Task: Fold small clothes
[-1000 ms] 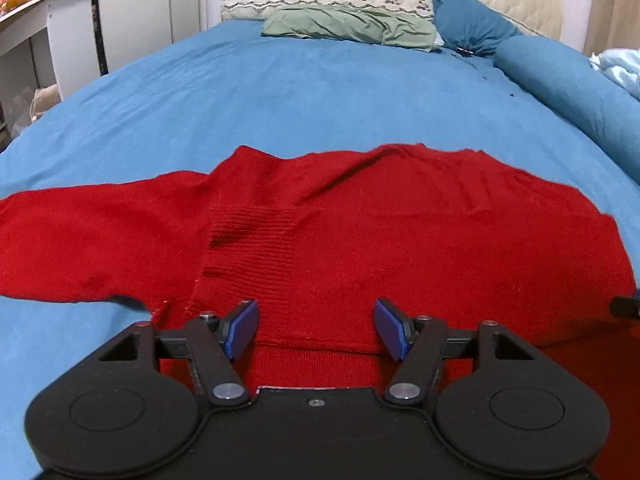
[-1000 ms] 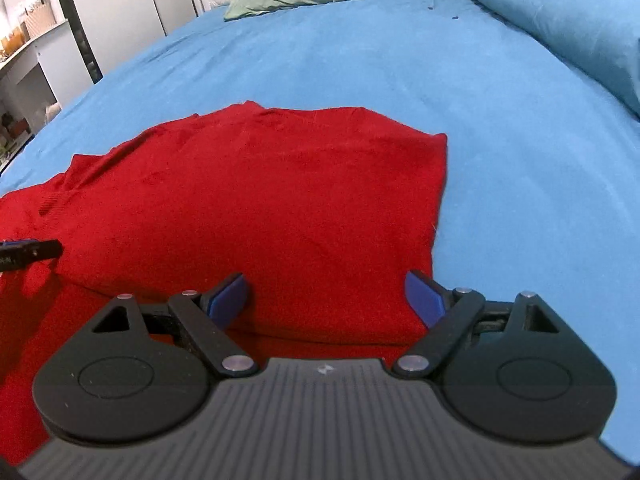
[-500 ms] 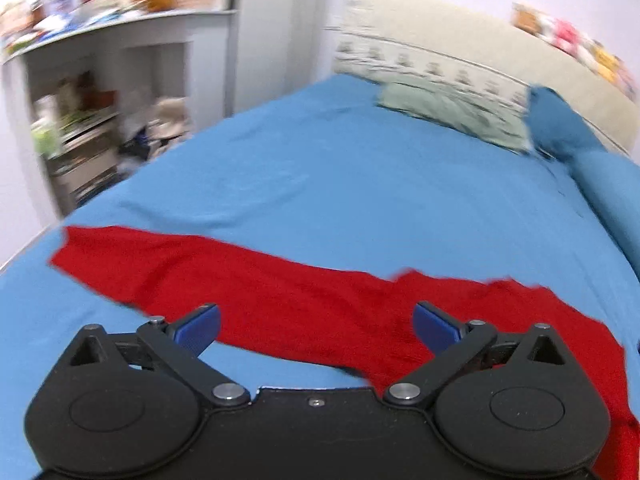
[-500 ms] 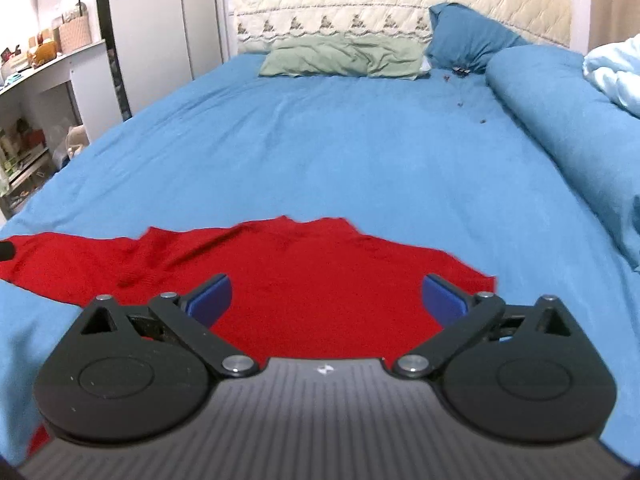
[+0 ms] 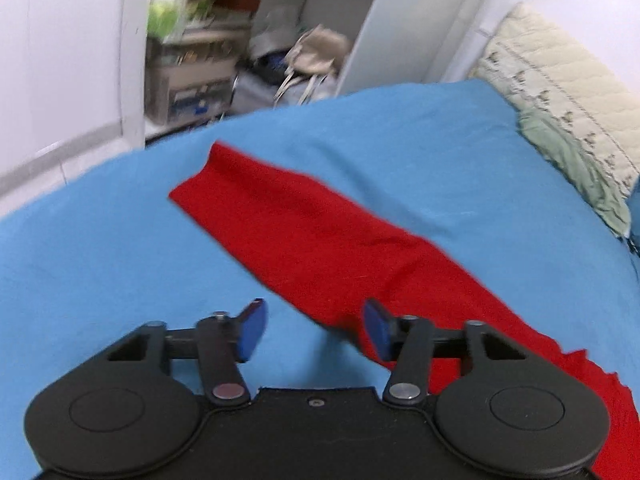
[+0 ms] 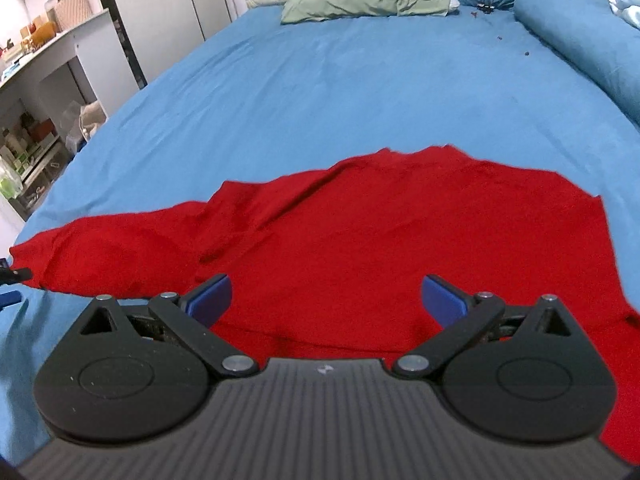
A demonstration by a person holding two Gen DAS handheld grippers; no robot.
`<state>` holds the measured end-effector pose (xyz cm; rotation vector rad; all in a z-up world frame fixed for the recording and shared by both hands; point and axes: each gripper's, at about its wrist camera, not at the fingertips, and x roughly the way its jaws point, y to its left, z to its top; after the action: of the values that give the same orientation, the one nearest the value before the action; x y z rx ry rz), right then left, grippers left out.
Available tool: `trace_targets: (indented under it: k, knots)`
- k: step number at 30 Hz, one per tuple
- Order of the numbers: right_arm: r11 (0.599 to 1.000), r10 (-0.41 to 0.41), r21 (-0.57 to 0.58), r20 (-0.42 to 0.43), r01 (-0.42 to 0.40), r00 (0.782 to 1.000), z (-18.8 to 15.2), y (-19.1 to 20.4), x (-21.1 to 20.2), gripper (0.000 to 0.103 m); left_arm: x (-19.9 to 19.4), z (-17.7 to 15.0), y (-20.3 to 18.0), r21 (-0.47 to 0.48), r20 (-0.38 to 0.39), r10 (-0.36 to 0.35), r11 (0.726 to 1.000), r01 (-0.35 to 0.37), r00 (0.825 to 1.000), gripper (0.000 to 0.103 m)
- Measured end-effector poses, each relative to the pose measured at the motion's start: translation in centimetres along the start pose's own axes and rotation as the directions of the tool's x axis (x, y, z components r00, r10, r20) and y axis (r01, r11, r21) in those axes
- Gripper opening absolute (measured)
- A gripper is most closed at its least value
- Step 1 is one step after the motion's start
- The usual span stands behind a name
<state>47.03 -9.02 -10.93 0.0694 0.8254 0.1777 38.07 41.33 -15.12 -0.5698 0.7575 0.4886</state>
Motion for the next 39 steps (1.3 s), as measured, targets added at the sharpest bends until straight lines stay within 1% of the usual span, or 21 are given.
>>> trace_targets:
  k: [2, 4, 7, 9, 12, 14, 16, 17, 19, 20, 22, 24, 26, 27, 29, 30, 32, 34, 36, 38, 39]
  knots:
    - [1.0, 0.007, 0.002, -0.012, -0.007, 1.0, -0.4, 0.5, 0.7, 0.103, 1.2, 0.2, 0.9, -0.028, -0.013, 0.0, 1.0, 0.0, 1.0, 0.049]
    - [1.0, 0.011, -0.002, -0.017, -0.011, 1.0, -0.7, 0.9, 1.3, 0.103, 1.9, 0.5, 1.3, -0.048, -0.001, -0.006, 0.999, 0.006, 1.0, 0.049]
    - [1.0, 0.005, -0.01, -0.014, -0.005, 1.0, -1.0, 1.3, 1.9, 0.103, 2.4, 0.8, 0.9, -0.048, 0.022, -0.001, 0.999, 0.002, 1.0, 0.048]
    - [1.0, 0.001, -0.005, -0.011, -0.001, 1.0, -1.0, 1.2, 2.1, 0.103, 3.1, 1.2, 0.5, -0.035, 0.032, 0.015, 0.999, -0.014, 0.999, 0.046]
    - [1.0, 0.006, 0.012, 0.0, -0.006, 1.0, -1.0, 0.7, 2.3, 0.103, 3.4, 1.4, -0.2, -0.011, 0.051, 0.052, 0.999, -0.051, 0.997, 0.03]
    - [1.0, 0.004, 0.017, 0.008, -0.004, 1.0, -1.1, 0.3, 2.3, 0.103, 3.4, 1.5, -0.2, -0.019, 0.055, 0.067, 0.998, -0.066, 0.996, 0.015]
    - [1.0, 0.001, 0.023, 0.011, -0.002, 1.0, -1.1, -0.2, 2.3, 0.103, 3.2, 1.7, -0.4, -0.033, 0.062, 0.076, 0.997, -0.074, 0.995, 0.009]
    - [1.0, 0.003, 0.027, 0.012, -0.003, 1.0, -1.0, -0.6, 2.2, 0.103, 2.9, 1.7, -0.7, -0.033, 0.068, 0.085, 0.996, -0.083, 0.994, 0.008]
    - [0.999, -0.001, 0.033, 0.02, 0.0, 1.0, -0.7, -1.4, 1.9, 0.103, 2.2, 2.1, -1.9, -0.013, 0.091, 0.108, 0.994, -0.108, 0.99, 0.007]
    - [0.999, -0.004, 0.035, 0.027, 0.003, 1.0, -0.5, -1.9, 1.6, 0.103, 1.6, 2.3, -2.8, 0.005, 0.11, 0.106, 0.994, -0.107, 0.988, 0.007]
    - [0.999, -0.009, 0.044, 0.052, 0.007, 0.999, 0.1, -3.1, 0.6, 0.103, -0.4, 2.6, -5.3, 0.052, 0.162, 0.077, 0.995, -0.086, 0.984, 0.007]
    - [0.998, -0.018, 0.056, 0.073, 0.013, 0.997, 0.7, -4.5, -0.4, 0.103, -2.7, 2.8, -8.8, 0.124, 0.213, 0.019, 0.991, -0.046, 0.977, 0.006]
    - [0.997, -0.04, 0.07, 0.084, 0.034, 0.996, 1.4, -6.1, -1.3, 0.103, -5.4, 2.2, -13.2, 0.223, 0.272, -0.04, 0.975, -0.023, 0.961, 0.006]
    - [0.995, -0.061, 0.078, 0.082, 0.055, 0.995, 1.6, -7.0, -1.6, 0.103, -6.9, 1.6, -15.8, 0.278, 0.294, -0.085, 0.961, 0.0, 0.952, 0.006]
    - [0.992, -0.095, 0.096, 0.085, 0.086, 0.992, 2.1, -8.8, -2.5, 0.103, -9.1, 0.0, -20.7, 0.37, 0.305, -0.183, 0.927, 0.061, 0.935, 0.006]
    - [0.989, -0.109, 0.11, 0.09, 0.099, 0.99, 2.3, -9.8, -3.0, 0.103, -9.8, -0.9, -22.8, 0.409, 0.291, -0.229, 0.908, 0.096, 0.929, 0.006]
    - [0.983, -0.137, 0.133, 0.098, 0.124, 0.986, 2.8, -11.9, -4.0, 0.103, -10.8, -3.8, -27.9, 0.499, 0.235, -0.316, 0.851, 0.165, 0.919, 0.006]
    - [0.977, -0.163, 0.155, 0.111, 0.145, 0.98, 3.1, -14.3, -5.0, 0.103, -11.2, -7.6, -32.4, 0.577, 0.15, -0.395, 0.779, 0.245, 0.906, 0.006]
    - [0.971, -0.186, 0.173, 0.118, 0.165, 0.975, 3.2, -16.7, -5.6, 0.103, -10.9, -12.4, -36.3, 0.643, 0.058, -0.441, 0.703, 0.304, 0.896, 0.006]
    - [0.965, -0.208, 0.186, 0.114, 0.185, 0.971, 3.0, -18.9, -5.9, 0.103, -9.7, -16.8, -38.5, 0.669, -0.041, -0.453, 0.65, 0.361, 0.891, 0.006]
    - [0.962, -0.219, 0.191, 0.105, 0.196, 0.97, 2.7, -20.0, -5.9, 0.103, -8.8, -19.4, -39.4, 0.677, -0.096, -0.443, 0.628, 0.384, 0.892, 0.006]
